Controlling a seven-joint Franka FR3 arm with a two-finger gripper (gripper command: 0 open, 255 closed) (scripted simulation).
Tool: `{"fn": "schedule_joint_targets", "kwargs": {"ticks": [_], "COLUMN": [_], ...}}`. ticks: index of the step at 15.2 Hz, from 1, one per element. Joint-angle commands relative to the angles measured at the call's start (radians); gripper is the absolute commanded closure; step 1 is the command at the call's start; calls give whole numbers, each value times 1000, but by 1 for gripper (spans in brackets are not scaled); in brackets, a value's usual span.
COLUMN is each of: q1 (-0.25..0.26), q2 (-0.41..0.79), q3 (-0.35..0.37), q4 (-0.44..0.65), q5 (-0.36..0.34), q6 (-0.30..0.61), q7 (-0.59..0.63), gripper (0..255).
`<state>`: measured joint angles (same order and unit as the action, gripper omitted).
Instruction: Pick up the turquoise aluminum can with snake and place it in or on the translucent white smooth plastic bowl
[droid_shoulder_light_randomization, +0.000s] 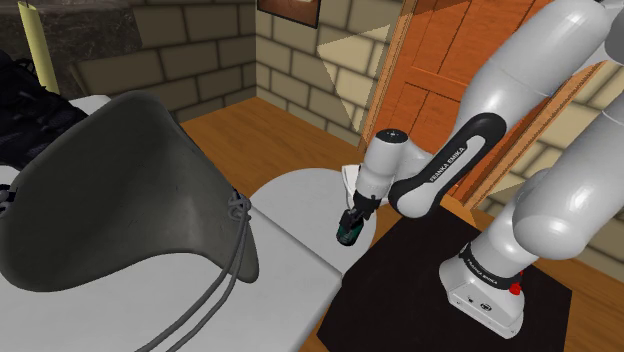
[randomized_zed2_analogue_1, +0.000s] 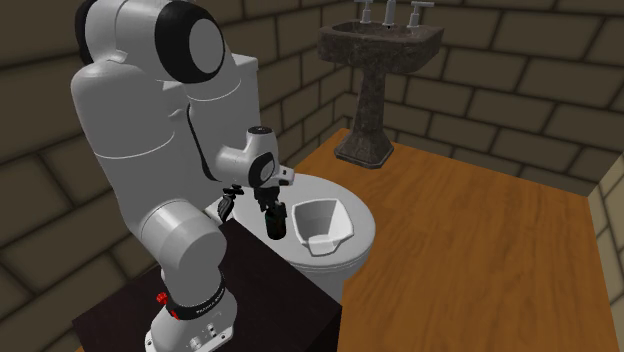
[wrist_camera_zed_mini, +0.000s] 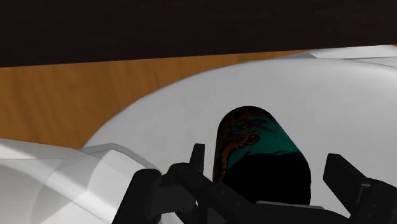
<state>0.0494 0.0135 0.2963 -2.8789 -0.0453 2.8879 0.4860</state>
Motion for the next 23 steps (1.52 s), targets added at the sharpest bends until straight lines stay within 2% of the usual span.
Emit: {"fn": "schedule_joint_targets", "kwargs": {"ticks": [1,5,6,15,19,23], "q1": [-1,-1,-1,-1,14,35], "q2": [5,4,4,5,-85,-170], "q3": [-1,-1,-1,-1,10,2], "q4": [1,1,1,1,-6,-7], "q5": [-6,-5,-5,-6,89,142], "q6": [4,4,4,4,-75,-157], "q7": [3,3,3,3,-63,-100], "gripper": [0,0,255,255,255,255]}}
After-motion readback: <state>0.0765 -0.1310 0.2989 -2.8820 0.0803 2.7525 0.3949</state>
